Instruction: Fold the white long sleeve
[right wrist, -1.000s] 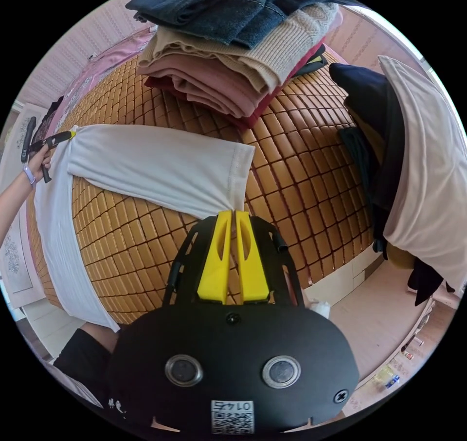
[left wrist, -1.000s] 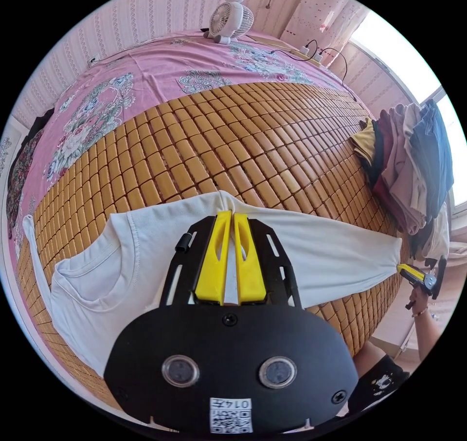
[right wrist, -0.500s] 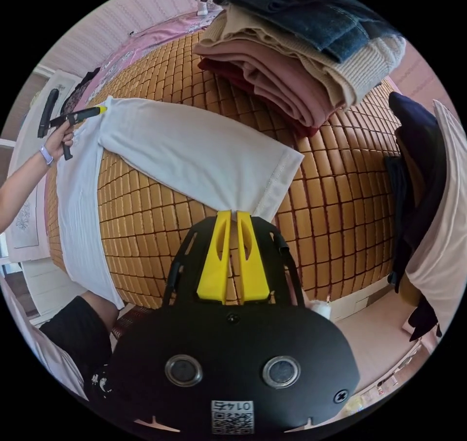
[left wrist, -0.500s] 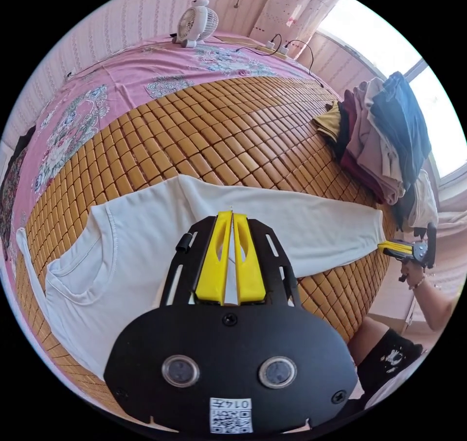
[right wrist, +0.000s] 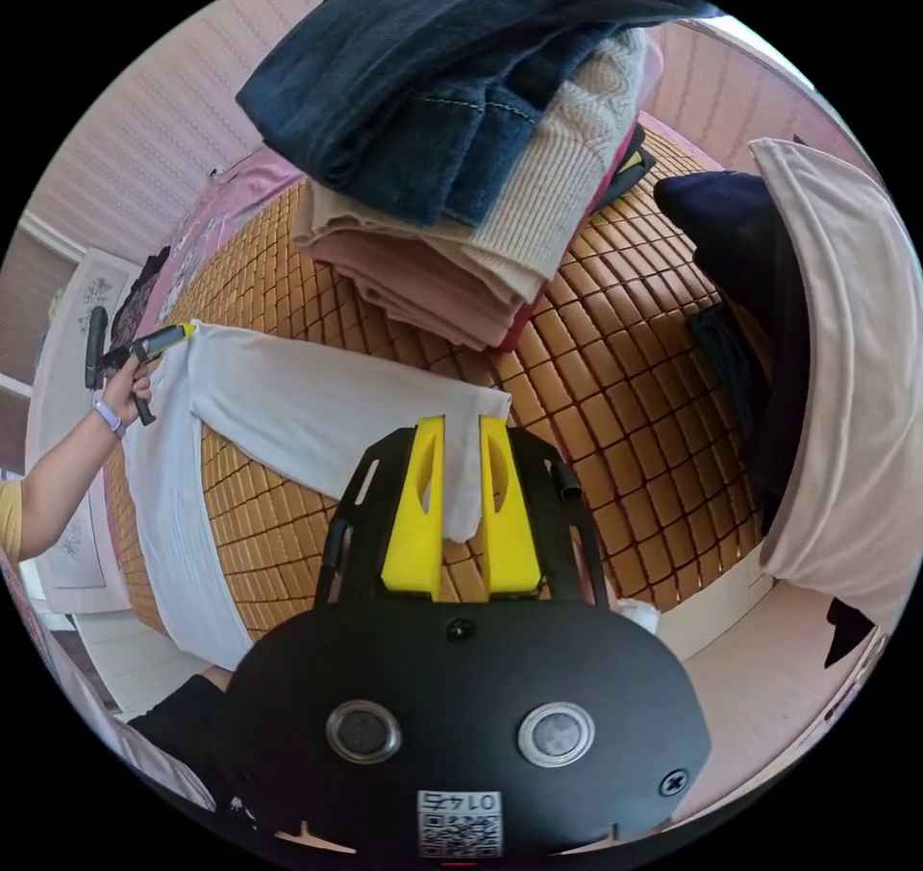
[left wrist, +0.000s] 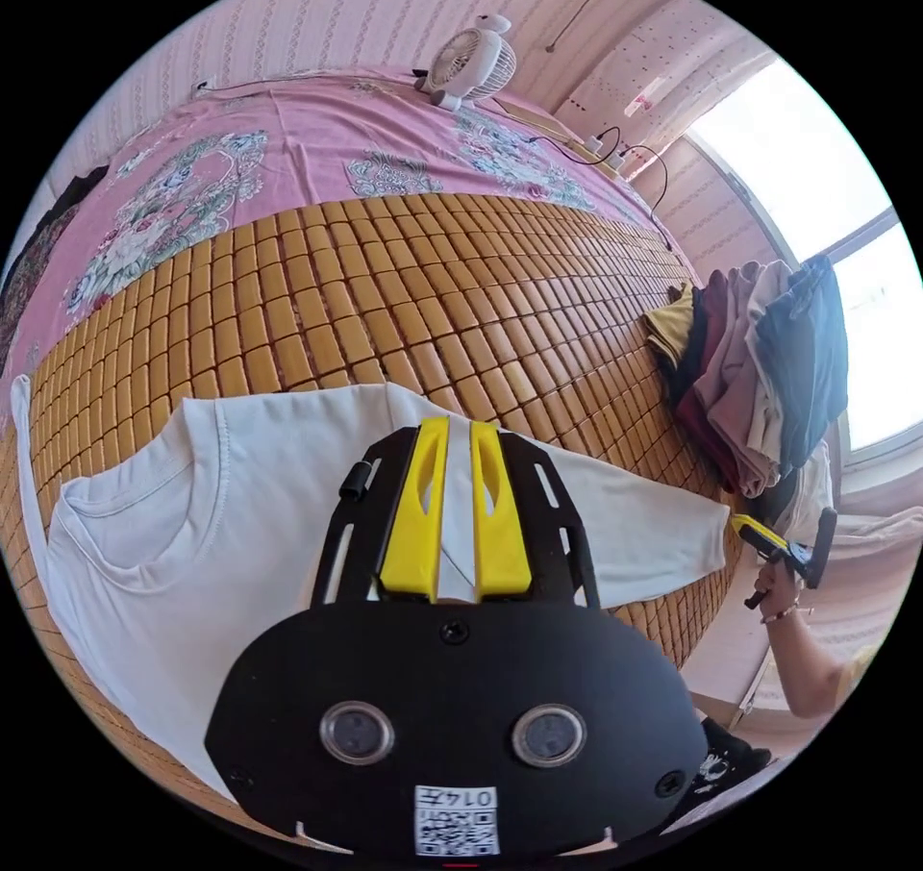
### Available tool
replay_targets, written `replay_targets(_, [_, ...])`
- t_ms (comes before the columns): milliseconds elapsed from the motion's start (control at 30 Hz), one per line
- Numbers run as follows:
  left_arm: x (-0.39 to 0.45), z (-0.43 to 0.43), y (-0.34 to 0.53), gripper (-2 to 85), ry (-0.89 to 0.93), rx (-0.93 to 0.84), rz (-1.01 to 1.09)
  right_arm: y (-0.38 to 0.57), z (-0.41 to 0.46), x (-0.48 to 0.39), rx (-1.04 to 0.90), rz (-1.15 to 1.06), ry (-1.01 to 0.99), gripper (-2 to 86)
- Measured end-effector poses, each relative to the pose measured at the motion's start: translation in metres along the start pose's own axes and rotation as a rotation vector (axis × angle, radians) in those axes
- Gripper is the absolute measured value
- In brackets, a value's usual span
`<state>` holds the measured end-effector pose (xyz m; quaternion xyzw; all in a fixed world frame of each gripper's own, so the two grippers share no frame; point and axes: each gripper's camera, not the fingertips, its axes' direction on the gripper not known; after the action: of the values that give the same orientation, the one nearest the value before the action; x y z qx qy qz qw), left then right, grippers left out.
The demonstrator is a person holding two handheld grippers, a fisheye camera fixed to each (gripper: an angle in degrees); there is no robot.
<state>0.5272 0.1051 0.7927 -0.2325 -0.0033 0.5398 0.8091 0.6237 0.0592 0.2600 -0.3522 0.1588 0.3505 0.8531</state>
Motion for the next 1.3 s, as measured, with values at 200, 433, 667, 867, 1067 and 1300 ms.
replay_targets(200, [-0.03,0.023,0.013,-0.4,0.073,-0.072,-0.092,-0.002,-0.001,-0.012,-0.029,0.036,0.103,0.4])
replay_targets(433, [-0.058,0.037,0.049,0.4,0.128,-0.012,-0.15,-0.005,-0.021,-0.02,0.001,0.083,0.095,0.0])
replay_targets(667, [-0.076,-0.012,0.114,7.8,0.194,0.109,-0.048,0.013,-0.085,-0.023,0.008,0.167,0.161,0.5])
replay_targets(867, [-0.103,-0.063,0.249,4.9,0.034,0.142,-0.046,0.036,-0.129,-0.092,-0.107,-0.023,0.142,-0.3])
replay_targets(1067, [-0.152,-0.082,0.406,-0.7,-0.19,0.084,-0.223,-0.008,-0.123,-0.272,-0.073,-0.595,-0.047,-0.4])
replay_targets(1300, [-0.203,-0.089,0.529,-1.0,-0.297,0.115,-0.395,-0.075,-0.098,-0.555,-0.047,-1.071,-0.41,11.2])
